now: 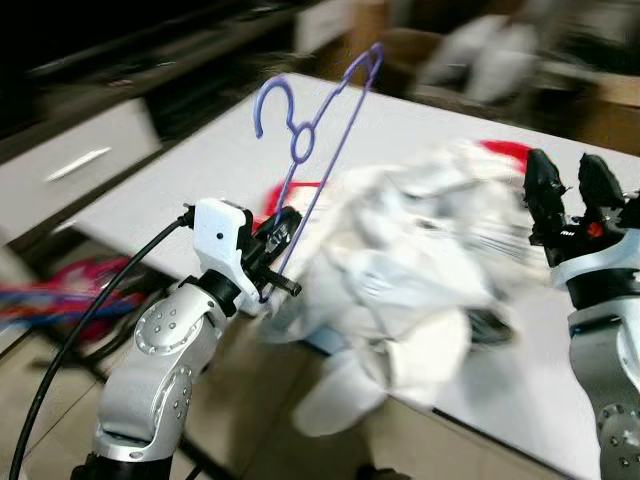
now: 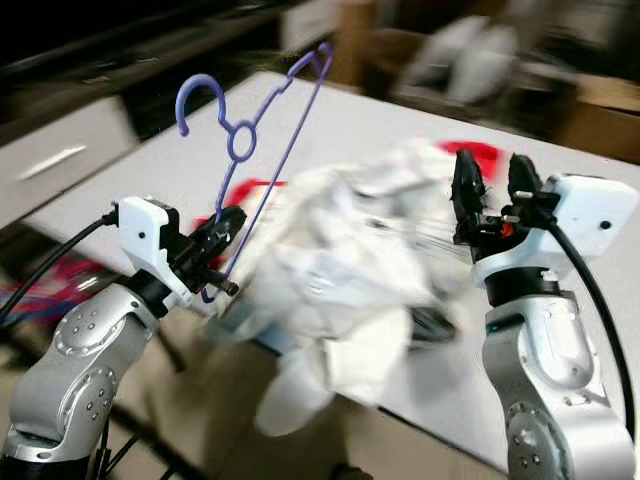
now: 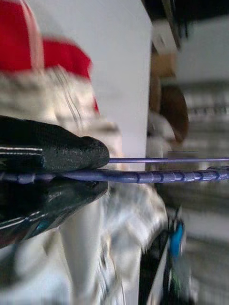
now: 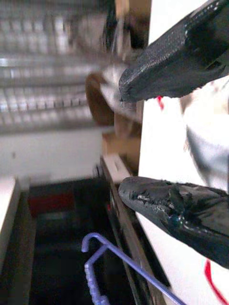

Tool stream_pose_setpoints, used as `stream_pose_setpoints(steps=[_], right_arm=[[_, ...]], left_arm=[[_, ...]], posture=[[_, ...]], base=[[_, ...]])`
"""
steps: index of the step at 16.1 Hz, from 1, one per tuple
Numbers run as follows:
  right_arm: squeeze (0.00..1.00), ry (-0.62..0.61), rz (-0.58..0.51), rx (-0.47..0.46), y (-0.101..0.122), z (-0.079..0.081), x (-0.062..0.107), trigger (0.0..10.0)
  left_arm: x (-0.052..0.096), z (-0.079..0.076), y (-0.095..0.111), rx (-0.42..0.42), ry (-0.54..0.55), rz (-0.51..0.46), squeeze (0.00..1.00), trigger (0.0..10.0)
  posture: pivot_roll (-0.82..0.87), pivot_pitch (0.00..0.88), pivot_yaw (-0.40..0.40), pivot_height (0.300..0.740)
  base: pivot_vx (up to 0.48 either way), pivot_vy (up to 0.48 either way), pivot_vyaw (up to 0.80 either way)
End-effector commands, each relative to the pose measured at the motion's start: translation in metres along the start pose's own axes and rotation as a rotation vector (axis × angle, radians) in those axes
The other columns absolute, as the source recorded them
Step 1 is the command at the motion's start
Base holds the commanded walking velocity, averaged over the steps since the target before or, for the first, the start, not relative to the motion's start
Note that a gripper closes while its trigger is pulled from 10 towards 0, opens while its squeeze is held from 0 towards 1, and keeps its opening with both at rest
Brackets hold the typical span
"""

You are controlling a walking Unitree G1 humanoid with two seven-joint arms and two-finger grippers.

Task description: Hang hanger

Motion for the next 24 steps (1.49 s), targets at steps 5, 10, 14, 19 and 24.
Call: stream_pose_setpoints(steps=[5, 10, 14, 19, 24], right_arm=[[0.00, -0.012, 0.093, -0.054, -0.018, 0.009, 0.012, 10.0], [0.00, 0.002, 0.143, -0.045, -0.026, 0.014, 0.015, 10.0], [0.00, 0.012, 0.162, -0.040, -0.028, 0.017, 0.016, 10.0], [0.00, 0.020, 0.174, -0.037, -0.030, 0.020, 0.016, 10.0], [0.00, 0.159, 0.055, 0.023, -0.008, 0.012, 0.002, 10.0]], left_arm=[[0.008, -0.002, -0.005, -0.004, -0.002, 0.023, 0.00, 10.0], [0.007, -0.003, -0.006, -0.007, -0.011, 0.031, 0.00, 10.0], [0.005, -0.003, -0.006, -0.014, -0.019, 0.034, 0.00, 10.0], [0.002, -0.002, -0.010, 0.042, -0.023, 0.071, 0.00, 10.0], [-0.009, 0.014, -0.006, -0.094, -0.049, 0.117, 0.00, 10.0]], posture=[[0.02, 0.000, 0.018, 0.740], [0.01, 0.000, 0.024, 0.740], [0.00, 0.000, 0.033, 0.740], [0.00, 0.000, 0.037, 0.740], [-0.01, 0.000, 0.045, 0.740]], base=[[0.000, -0.320, -0.80], [0.000, -0.324, -0.80], [0.000, -0.312, -0.80], [0.000, -0.028, -0.80], [0.000, 0.288, -0.31]])
Point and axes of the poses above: a point about 5 cm out from each wrist's last joint towards the gripper, its own x axis pointing back from the gripper into the wrist, its own y axis along the axis of the wrist's last joint, z = x × y, the point moved 2 cm from there along -x, pointing out of the wrist towards the gripper, and after that the axes turned 10 degrees about x, right-handed, at the moved point
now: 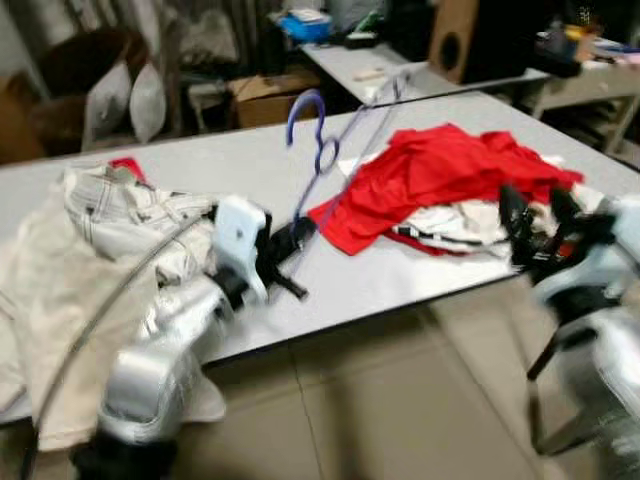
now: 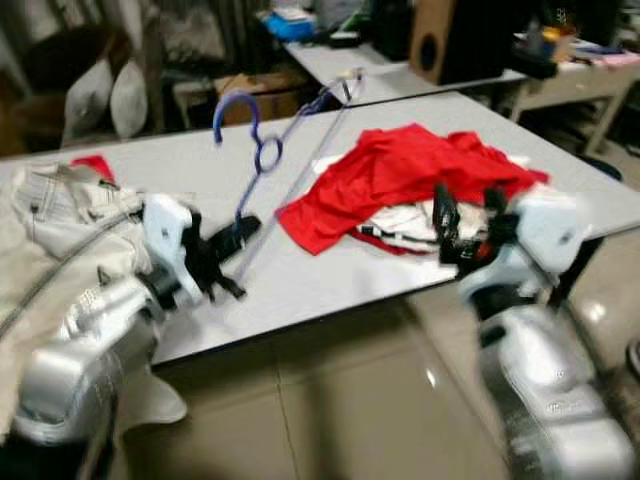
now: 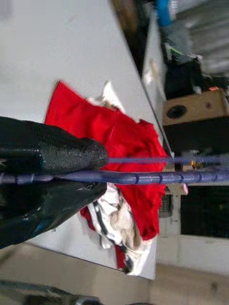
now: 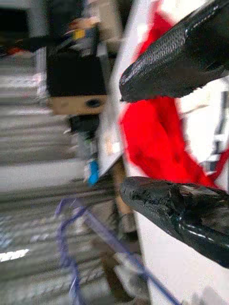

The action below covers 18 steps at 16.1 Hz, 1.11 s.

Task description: Hang hanger

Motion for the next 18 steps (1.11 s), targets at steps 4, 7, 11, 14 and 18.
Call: stream_pose_setpoints(steps=[4, 7, 11, 14, 18], right_arm=[[1.00, 0.439, -0.159, 0.105, 0.041, -0.007, 0.005, 10.0], [1.00, 0.698, -0.077, 0.212, 0.052, -0.025, 0.010, 10.0], [1.00, 1.020, 0.113, 0.266, 0.042, -0.035, 0.019, 10.0], [0.00, 1.089, 0.101, 0.356, 0.039, -0.030, 0.010, 10.0], [0.00, 1.235, 0.076, 0.346, 0.031, -0.009, 0.008, 10.0]], left_arm=[[0.007, 0.016, -0.009, -0.137, -0.159, 0.176, 0.00, 10.0], [0.011, 0.023, -0.001, -0.234, -0.313, 0.256, 0.00, 10.0], [0.013, 0.014, 0.015, -0.338, -0.582, 0.336, 0.00, 10.0], [0.011, 0.003, 0.020, -0.415, -0.735, 0.385, 0.00, 10.0], [0.001, -0.006, 0.029, -0.527, -0.826, 0.409, 0.00, 10.0]], posture=[[-0.02, 0.000, 0.056, 0.740], [-0.03, 0.000, 0.050, 0.740], [-0.03, 0.000, 0.039, 0.740], [-0.03, 0.000, 0.033, 0.740], [-0.02, 0.000, 0.037, 0.740]], base=[[0.000, 0.000, 0.00], [0.000, 0.000, 0.00], [0.000, 0.000, 0.00], [0.000, 0.000, 0.00], [0.000, 0.000, 0.00]])
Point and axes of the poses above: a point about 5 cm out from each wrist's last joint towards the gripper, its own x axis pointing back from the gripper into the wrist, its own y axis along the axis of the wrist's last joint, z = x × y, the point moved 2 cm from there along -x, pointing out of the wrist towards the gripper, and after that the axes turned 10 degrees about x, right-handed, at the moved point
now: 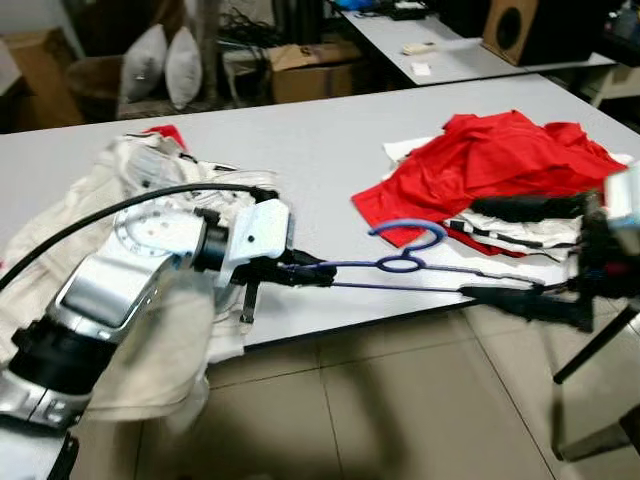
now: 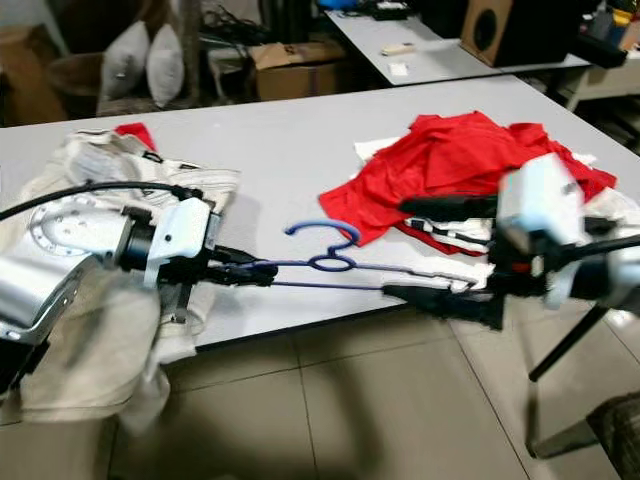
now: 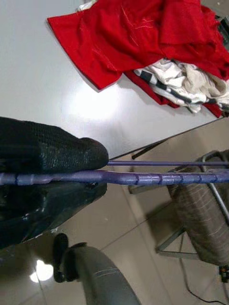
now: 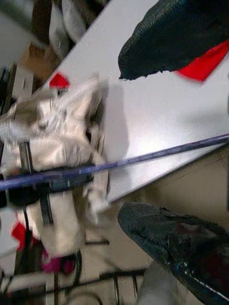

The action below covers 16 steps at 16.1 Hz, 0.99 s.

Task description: Hang hanger

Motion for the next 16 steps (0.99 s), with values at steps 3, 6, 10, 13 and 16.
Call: stream_pose_setpoints(steps=[3, 6, 10, 13, 16], right_arm=[[0.00, 0.089, -0.043, 0.012, 0.006, 0.006, -0.016, 7.1], [0.00, 0.082, -0.033, -0.026, -0.001, 0.001, -0.032, 0.0], [0.00, 0.064, 0.031, -0.018, -0.012, -0.005, -0.041, 0.0], [0.00, 0.080, 0.035, -0.014, -0.011, -0.007, -0.044, 0.0], [0.00, 0.116, 0.012, -0.008, -0.008, -0.007, -0.052, 0.0]], left_arm=[[-0.003, 0.007, 0.002, -0.048, -0.013, 0.033, 0.00, 10.0], [-0.007, 0.007, 0.007, -0.085, -0.034, 0.023, 0.00, 10.0], [-0.008, 0.007, 0.010, -0.109, -0.059, 0.035, 0.00, 10.0], [-0.008, 0.008, 0.011, -0.117, -0.064, 0.038, 0.00, 10.0], [-0.010, 0.008, 0.014, -0.126, -0.075, 0.034, 0.00, 10.0]], posture=[[-0.02, 0.000, 0.039, 0.740], [-0.02, 0.000, 0.039, 0.740], [-0.01, 0.000, 0.032, 0.740], [-0.01, 0.000, 0.030, 0.740], [-0.01, 0.000, 0.032, 0.740]], base=[[0.000, 0.000, 0.00], [0.000, 0.000, 0.00], [0.000, 0.000, 0.00], [0.000, 0.000, 0.00], [0.000, 0.000, 0.00]])
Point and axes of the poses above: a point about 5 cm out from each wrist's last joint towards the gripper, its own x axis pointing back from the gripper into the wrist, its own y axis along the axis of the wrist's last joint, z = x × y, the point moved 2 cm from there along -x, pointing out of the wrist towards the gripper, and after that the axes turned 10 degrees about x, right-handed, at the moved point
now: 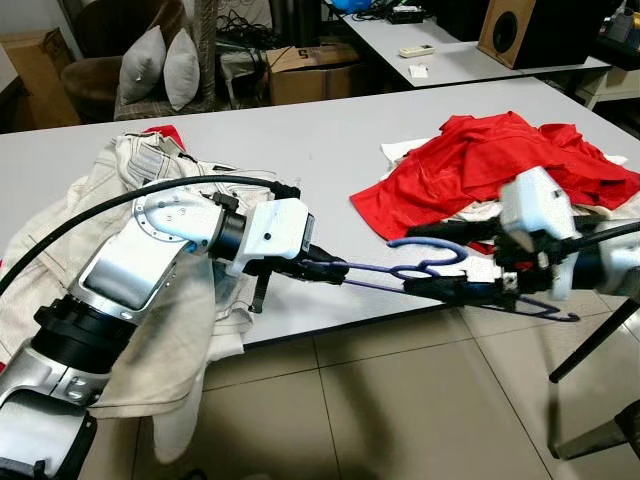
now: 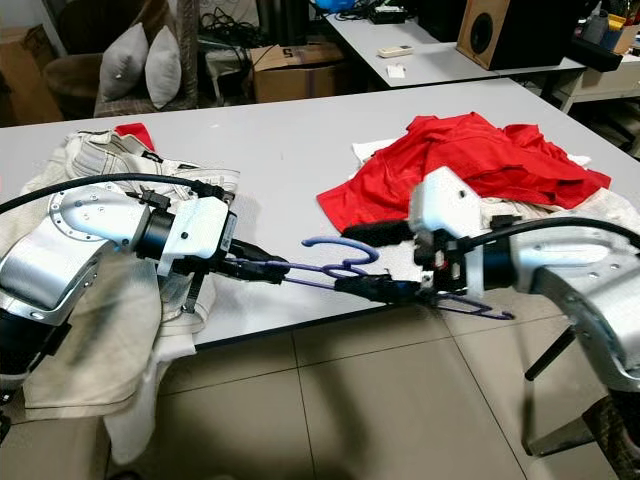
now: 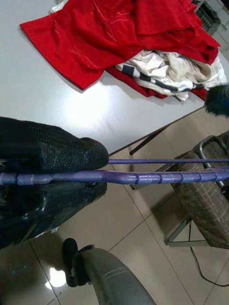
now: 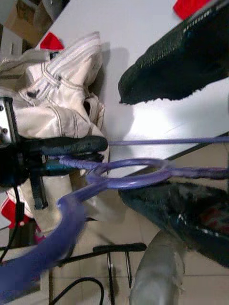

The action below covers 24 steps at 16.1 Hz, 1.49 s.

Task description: Hang hanger

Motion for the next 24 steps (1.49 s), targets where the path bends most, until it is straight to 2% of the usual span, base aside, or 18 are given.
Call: stream_pose_setpoints(steps=[1, 14, 17, 18, 20, 21, 22, 24], right_arm=[[0.00, 0.013, -0.001, 0.016, 0.004, -0.002, -0.002, 0.0], [0.00, 0.037, 0.005, 0.000, -0.003, -0.005, -0.009, 0.0], [0.00, 0.030, -0.002, -0.003, -0.002, -0.007, -0.005, 0.0], [0.00, 0.029, -0.001, -0.003, -0.001, -0.008, -0.003, 0.0], [0.00, 0.027, 0.000, -0.006, -0.001, -0.008, -0.001, 0.0], [0.00, 0.027, 0.004, -0.012, -0.003, -0.007, 0.000, 0.0], [0.00, 0.025, 0.008, -0.016, -0.004, -0.006, 0.001, 0.0], [0.00, 0.009, 0.030, -0.034, -0.009, -0.003, 0.006, 0.0]], left_arm=[[-0.001, 0.002, 0.004, -0.023, -0.016, 0.014, 0.00, 10.0], [0.000, 0.005, 0.014, -0.062, -0.031, -0.007, 0.00, 10.0], [0.003, 0.012, 0.016, 0.012, -0.002, -0.050, 0.00, 10.0], [0.006, 0.015, 0.018, 0.023, -0.001, -0.078, 1.00, 10.0], [0.009, 0.018, 0.022, -0.006, 0.023, -0.123, 1.00, 10.0], [0.013, 0.020, 0.026, -0.002, 0.034, -0.172, 0.13, 10.0], [0.015, 0.020, 0.028, 0.006, 0.032, -0.197, 0.00, 10.0], [0.024, 0.021, 0.029, 0.006, 0.048, -0.218, 0.00, 10.0]], posture=[[-0.01, 0.000, 0.032, 0.740], [0.00, 0.000, 0.032, 0.740], [-0.01, 0.000, 0.035, 0.740], [-0.01, 0.000, 0.036, 0.740], [0.00, 0.000, 0.034, 0.740], [0.00, 0.000, 0.033, 0.740], [0.00, 0.000, 0.034, 0.740], [0.01, 0.000, 0.029, 0.740]], base=[[0.000, 0.000, 0.00], [0.000, 0.000, 0.00], [0.000, 0.000, 0.00], [0.000, 0.000, 0.00], [0.000, 0.000, 0.00], [0.000, 0.000, 0.00], [0.000, 0.000, 0.00], [0.000, 0.000, 0.00]])
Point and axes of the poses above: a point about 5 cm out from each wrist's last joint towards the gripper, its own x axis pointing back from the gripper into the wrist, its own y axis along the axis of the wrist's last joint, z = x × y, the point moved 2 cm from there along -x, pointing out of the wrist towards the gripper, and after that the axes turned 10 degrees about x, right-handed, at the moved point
